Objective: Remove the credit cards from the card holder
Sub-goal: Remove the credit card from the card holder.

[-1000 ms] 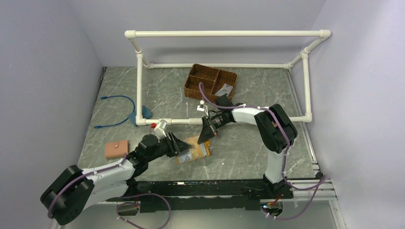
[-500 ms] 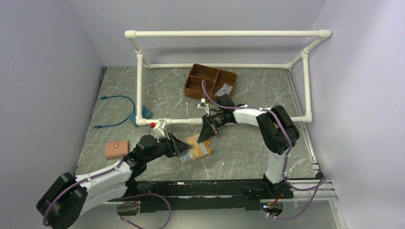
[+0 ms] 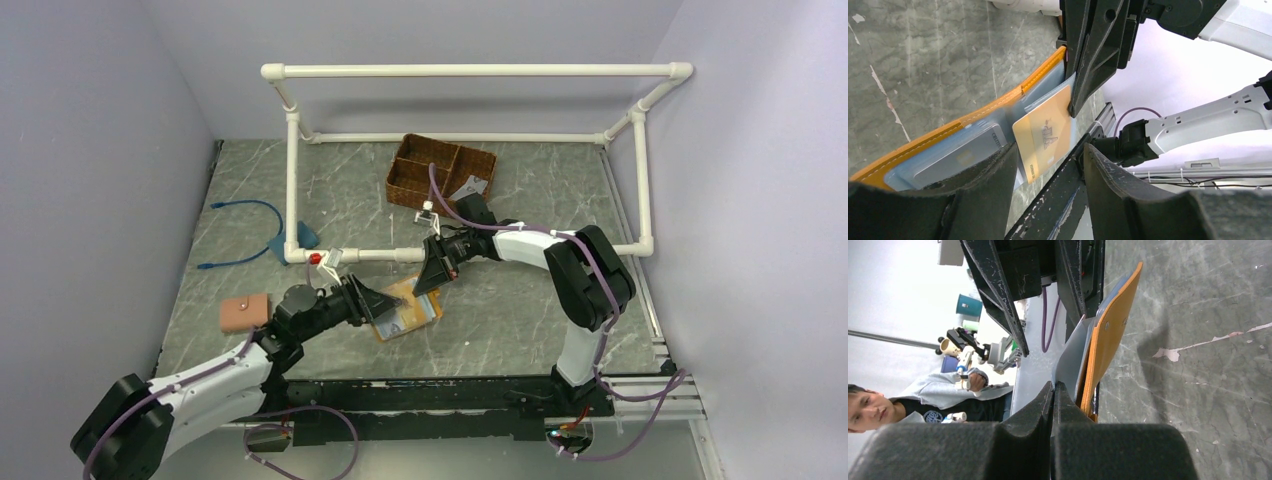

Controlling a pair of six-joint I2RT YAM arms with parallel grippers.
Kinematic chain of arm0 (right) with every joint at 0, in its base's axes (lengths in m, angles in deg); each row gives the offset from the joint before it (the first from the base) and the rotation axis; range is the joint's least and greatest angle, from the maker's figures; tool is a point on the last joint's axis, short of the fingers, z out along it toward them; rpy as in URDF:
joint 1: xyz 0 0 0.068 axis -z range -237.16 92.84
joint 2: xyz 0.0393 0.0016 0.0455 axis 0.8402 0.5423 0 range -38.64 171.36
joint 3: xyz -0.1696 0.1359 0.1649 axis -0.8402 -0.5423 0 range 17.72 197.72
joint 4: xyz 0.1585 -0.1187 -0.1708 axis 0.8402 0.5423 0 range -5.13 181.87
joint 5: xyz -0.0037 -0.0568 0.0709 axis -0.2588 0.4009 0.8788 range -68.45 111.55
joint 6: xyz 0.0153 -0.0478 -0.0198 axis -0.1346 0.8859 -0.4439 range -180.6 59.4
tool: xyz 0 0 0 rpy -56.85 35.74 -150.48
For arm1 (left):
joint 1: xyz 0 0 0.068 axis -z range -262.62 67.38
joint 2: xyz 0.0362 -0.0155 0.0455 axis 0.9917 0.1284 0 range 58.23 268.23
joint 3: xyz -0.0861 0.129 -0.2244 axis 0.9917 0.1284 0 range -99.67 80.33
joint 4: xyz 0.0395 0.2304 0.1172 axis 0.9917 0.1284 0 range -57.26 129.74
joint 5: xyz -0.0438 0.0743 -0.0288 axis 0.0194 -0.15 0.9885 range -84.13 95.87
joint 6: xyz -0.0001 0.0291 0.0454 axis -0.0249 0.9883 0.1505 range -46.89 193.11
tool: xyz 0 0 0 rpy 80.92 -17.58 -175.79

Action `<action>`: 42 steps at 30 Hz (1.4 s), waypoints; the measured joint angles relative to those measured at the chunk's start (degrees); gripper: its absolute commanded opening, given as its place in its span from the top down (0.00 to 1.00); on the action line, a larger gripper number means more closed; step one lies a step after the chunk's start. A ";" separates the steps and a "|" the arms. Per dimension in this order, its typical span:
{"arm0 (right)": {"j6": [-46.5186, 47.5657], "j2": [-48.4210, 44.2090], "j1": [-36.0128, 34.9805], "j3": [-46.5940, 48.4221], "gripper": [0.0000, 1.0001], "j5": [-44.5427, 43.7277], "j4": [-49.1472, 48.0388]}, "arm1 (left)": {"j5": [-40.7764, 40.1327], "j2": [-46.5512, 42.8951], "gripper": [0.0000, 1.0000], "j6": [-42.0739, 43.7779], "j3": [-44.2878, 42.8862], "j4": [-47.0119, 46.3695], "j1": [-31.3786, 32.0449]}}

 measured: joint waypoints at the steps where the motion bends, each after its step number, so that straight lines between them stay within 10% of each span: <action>1: -0.28 0.00 0.00 -0.04 1.00 0.17 -0.17 | 0.07 0.13 0.45 -0.20 0.22 -0.63 -0.02; 29: -2.54 -0.61 -0.28 -0.39 1.00 0.87 -2.54 | 0.13 10.21 0.51 -2.34 1.84 -13.11 -0.11; 42: -1.49 -0.61 0.17 -0.39 1.00 -2.62 -0.39 | -1.11 5.25 0.78 -2.27 3.54 -11.34 -0.42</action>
